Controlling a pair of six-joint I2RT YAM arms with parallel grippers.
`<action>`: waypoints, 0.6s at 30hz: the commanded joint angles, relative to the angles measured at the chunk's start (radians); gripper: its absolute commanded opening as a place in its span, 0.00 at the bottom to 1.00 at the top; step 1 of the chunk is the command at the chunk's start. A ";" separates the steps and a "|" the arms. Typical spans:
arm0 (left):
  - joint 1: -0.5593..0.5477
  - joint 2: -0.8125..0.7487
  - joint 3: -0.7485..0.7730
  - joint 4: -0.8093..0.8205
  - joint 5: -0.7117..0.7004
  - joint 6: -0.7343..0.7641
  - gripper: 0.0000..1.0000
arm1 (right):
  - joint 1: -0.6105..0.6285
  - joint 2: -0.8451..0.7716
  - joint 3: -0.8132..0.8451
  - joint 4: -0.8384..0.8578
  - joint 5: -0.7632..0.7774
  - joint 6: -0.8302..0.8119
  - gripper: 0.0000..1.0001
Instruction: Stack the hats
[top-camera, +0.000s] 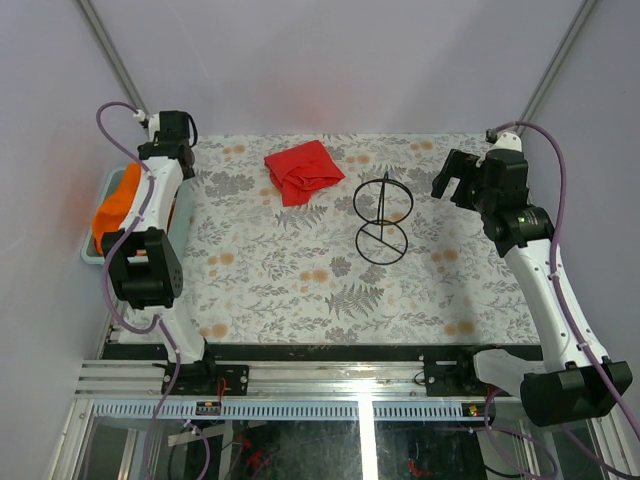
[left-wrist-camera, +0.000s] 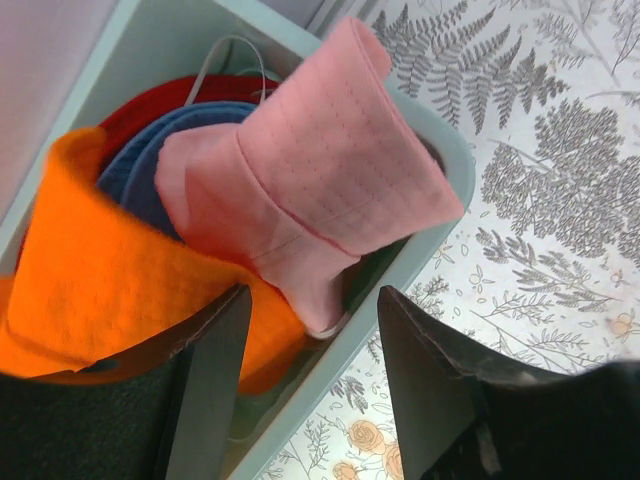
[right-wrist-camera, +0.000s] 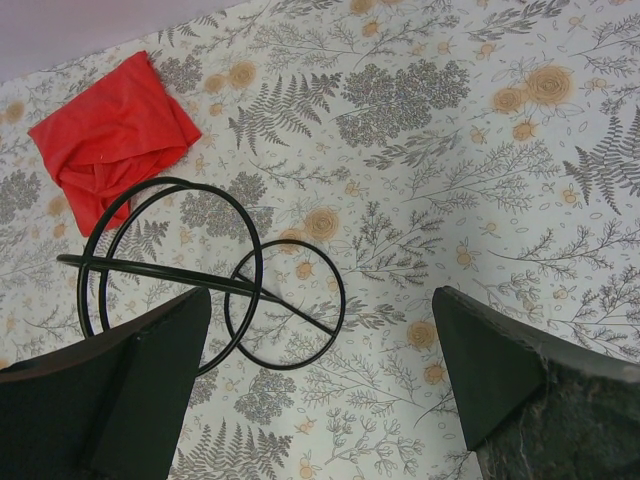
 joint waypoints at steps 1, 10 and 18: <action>-0.001 0.020 -0.045 0.017 -0.021 -0.009 0.53 | 0.006 0.003 0.015 0.042 -0.030 0.014 0.99; -0.022 0.034 -0.114 0.049 0.000 -0.016 0.52 | 0.006 -0.005 0.007 0.035 -0.037 0.013 0.99; -0.036 0.084 -0.132 0.057 0.012 -0.018 0.37 | 0.005 -0.005 0.011 0.033 -0.040 0.018 0.99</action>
